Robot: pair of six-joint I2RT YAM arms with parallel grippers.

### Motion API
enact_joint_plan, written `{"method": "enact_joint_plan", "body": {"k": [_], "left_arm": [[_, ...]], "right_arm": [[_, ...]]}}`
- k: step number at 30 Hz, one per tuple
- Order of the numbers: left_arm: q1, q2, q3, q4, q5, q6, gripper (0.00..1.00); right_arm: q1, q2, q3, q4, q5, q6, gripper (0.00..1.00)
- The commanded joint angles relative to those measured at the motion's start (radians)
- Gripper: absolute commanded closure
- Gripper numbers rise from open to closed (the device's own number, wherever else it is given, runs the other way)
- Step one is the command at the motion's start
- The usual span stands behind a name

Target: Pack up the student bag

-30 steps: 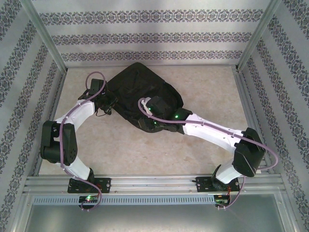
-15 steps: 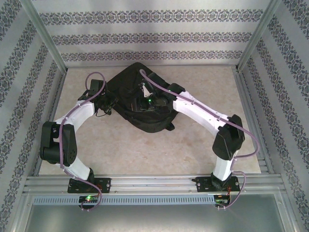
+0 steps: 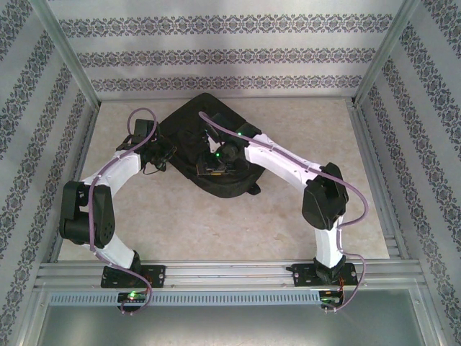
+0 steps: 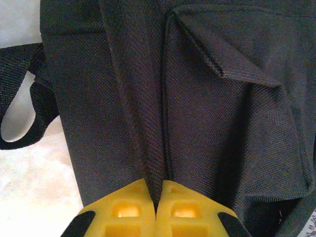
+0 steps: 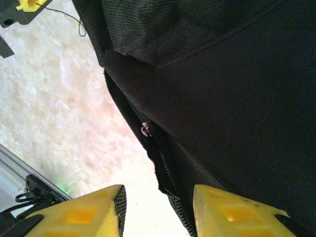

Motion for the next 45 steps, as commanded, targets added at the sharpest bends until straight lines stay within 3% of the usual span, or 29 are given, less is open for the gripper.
{"method": "enact_joint_plan", "body": {"k": [1, 8, 14, 16, 18, 19, 35, 39, 45], "left_arm": [[0.001, -0.014, -0.017, 0.029, 0.021, -0.015, 1.00], [0.007, -0.009, -0.024, 0.038, 0.027, -0.019, 1.00], [0.012, -0.005, -0.028, 0.047, 0.035, -0.025, 1.00], [0.015, -0.007, -0.032, 0.051, 0.036, -0.025, 1.00], [0.018, -0.009, -0.035, 0.052, 0.037, -0.025, 1.00], [0.019, -0.010, -0.036, 0.051, 0.036, -0.025, 1.00], [0.054, 0.001, -0.017, -0.005, -0.027, -0.010, 1.00], [0.056, 0.000, -0.014, -0.016, -0.039, 0.000, 1.00], [0.056, 0.013, -0.005, -0.023, -0.029, 0.022, 1.00]], "right_arm": [[0.014, 0.034, 0.036, 0.001, -0.036, -0.012, 0.63], [0.033, 0.054, 0.043, 0.006, -0.054, -0.018, 0.69], [0.037, 0.096, 0.063, -0.015, 0.011, -0.036, 0.70], [0.033, 0.107, 0.067, -0.014, 0.033, -0.040, 0.79], [0.028, 0.106, 0.065, -0.005, 0.034, -0.038, 0.97], [0.027, 0.095, 0.060, 0.003, 0.039, -0.038, 1.00], [0.075, -0.185, -0.250, 0.042, 0.194, -0.057, 1.00], [0.106, -0.221, -0.262, 0.002, 0.340, -0.185, 1.00], [0.157, -0.259, -0.268, 0.013, 0.506, -0.501, 1.00]]}}
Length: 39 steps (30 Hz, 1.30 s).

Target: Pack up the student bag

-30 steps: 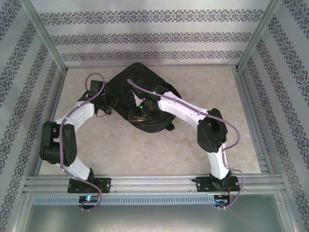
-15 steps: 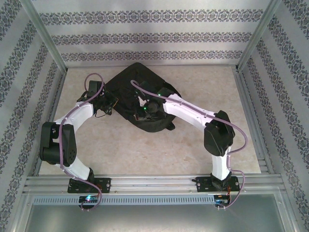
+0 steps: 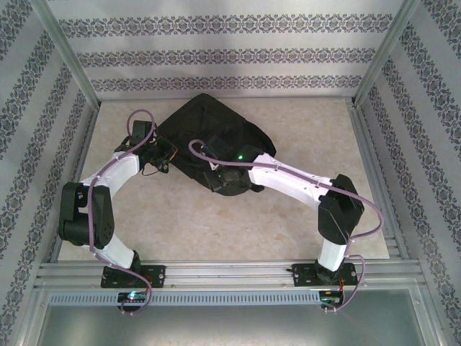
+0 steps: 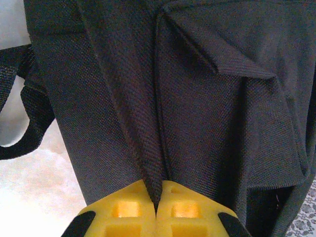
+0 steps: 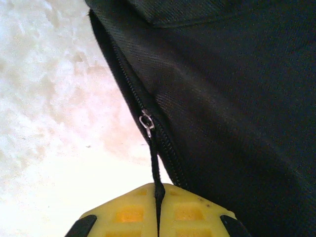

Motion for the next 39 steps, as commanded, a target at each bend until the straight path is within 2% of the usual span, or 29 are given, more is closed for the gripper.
{"method": "enact_joint_plan", "body": {"k": [1, 6, 9, 11, 18, 22, 25, 29, 30, 32, 33, 36, 39], "left_arm": [[0.031, 0.022, 0.015, -0.037, -0.098, 0.039, 1.00], [0.024, 0.020, 0.031, -0.060, -0.109, 0.063, 1.00], [0.025, 0.015, 0.037, -0.072, -0.124, 0.076, 1.00], [0.024, 0.013, 0.041, -0.079, -0.134, 0.085, 1.00], [0.036, 0.013, 0.068, -0.110, -0.173, 0.119, 1.00], [0.036, 0.022, 0.092, -0.130, -0.188, 0.154, 1.00], [0.035, 0.033, 0.104, -0.135, -0.171, 0.172, 1.00], [0.029, 0.005, 0.106, -0.131, -0.082, 0.171, 1.00], [0.027, -0.020, 0.097, -0.138, -0.076, 0.171, 0.97], [0.028, -0.089, 0.078, -0.172, -0.086, 0.166, 0.66], [0.029, -0.131, 0.068, -0.192, -0.077, 0.172, 0.57], [0.029, -0.249, 0.037, -0.271, -0.081, 0.159, 0.39], [0.027, -0.345, -0.006, -0.365, -0.085, 0.118, 0.26]], "right_arm": [[0.020, -0.083, 0.002, -0.105, 0.132, -0.270, 1.00], [0.044, -0.087, 0.051, -0.087, 0.095, -0.611, 1.00], [0.078, -0.062, 0.065, -0.137, 0.195, -0.765, 1.00], [0.092, -0.071, 0.032, -0.138, 0.255, -0.808, 1.00], [0.087, -0.165, -0.078, -0.162, 0.223, -0.755, 1.00], [0.081, -0.200, -0.149, -0.169, 0.252, -0.732, 1.00], [0.081, -0.233, -0.157, -0.152, 0.172, -0.713, 1.00], [0.079, -0.228, -0.091, -0.103, 0.002, -0.607, 1.00], [0.079, -0.211, -0.055, -0.101, -0.041, -0.561, 1.00], [0.076, -0.179, 0.003, -0.090, -0.107, -0.460, 1.00], [0.076, -0.163, 0.022, -0.076, -0.153, -0.412, 1.00], [0.083, -0.123, 0.043, -0.017, -0.263, -0.287, 1.00], [0.099, -0.091, 0.051, 0.032, -0.288, -0.204, 1.00]]}}
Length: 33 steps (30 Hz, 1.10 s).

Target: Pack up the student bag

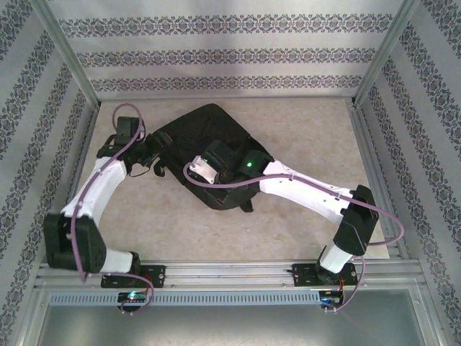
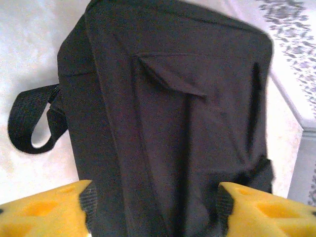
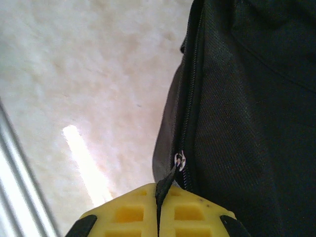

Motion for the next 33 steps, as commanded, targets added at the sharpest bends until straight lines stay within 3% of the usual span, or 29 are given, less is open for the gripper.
{"method": "enact_joint_plan", "body": {"k": [1, 4, 11, 17, 33], "left_arm": [[0.003, -0.105, -0.067, -0.153, -0.009, -0.048, 0.26], [-0.005, -0.190, -0.176, -0.168, 0.085, -0.127, 0.32], [-0.096, -0.368, -0.348, -0.158, 0.110, -0.228, 0.57], [-0.182, -0.358, -0.342, -0.120, 0.068, -0.217, 0.57], [-0.196, -0.250, -0.368, 0.075, 0.099, -0.211, 0.68]], "right_arm": [[0.026, 0.029, 0.054, 0.097, -0.131, 0.172, 1.00], [0.042, 0.044, 0.044, 0.154, -0.128, 0.224, 1.00], [0.084, 0.080, 0.011, 0.188, -0.085, 0.251, 1.00], [0.087, 0.066, -0.022, 0.200, -0.088, 0.249, 1.00], [0.088, 0.078, -0.027, 0.205, -0.096, 0.250, 1.00]]}}
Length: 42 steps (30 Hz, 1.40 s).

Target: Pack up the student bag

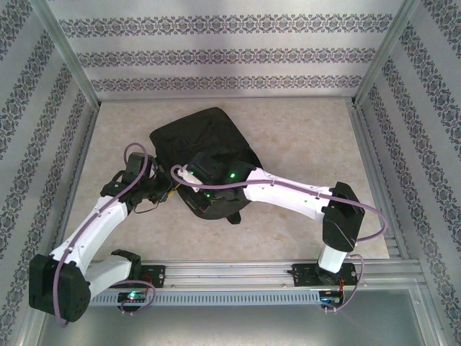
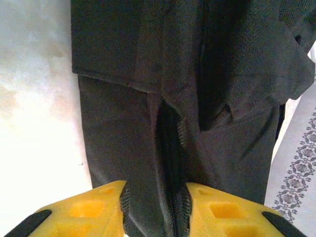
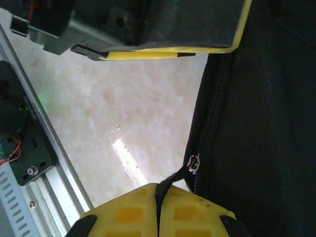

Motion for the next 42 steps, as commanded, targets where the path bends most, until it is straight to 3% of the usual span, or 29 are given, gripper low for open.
{"method": "enact_joint_plan", "body": {"k": [1, 9, 17, 27, 32, 38, 42], "left_arm": [[-0.017, 0.030, -0.013, 0.076, 0.014, -0.005, 0.70], [-0.018, 0.059, -0.040, 0.076, -0.052, 0.058, 1.00], [0.025, 0.090, 0.004, 0.020, -0.111, 0.138, 1.00], [0.043, 0.090, 0.007, 0.006, -0.108, 0.177, 1.00], [0.042, 0.085, 0.024, -0.005, -0.100, 0.195, 1.00], [0.033, 0.090, 0.070, -0.013, -0.066, 0.208, 1.00], [0.026, 0.080, 0.095, -0.021, -0.073, 0.217, 1.00]], "right_arm": [[0.014, -0.002, 0.005, 0.048, -0.021, 0.011, 1.00], [0.022, -0.007, 0.003, 0.004, 0.001, 0.008, 1.00], [0.051, -0.066, -0.060, -0.116, 0.137, -0.038, 1.00], [0.034, -0.152, -0.098, -0.157, 0.174, -0.058, 1.00], [-0.032, -0.132, -0.047, -0.186, -0.035, -0.014, 1.00], [-0.130, 0.058, 0.223, -0.345, -0.292, 0.266, 1.00], [-0.170, 0.110, 0.267, -0.323, -0.341, 0.421, 1.00]]}}
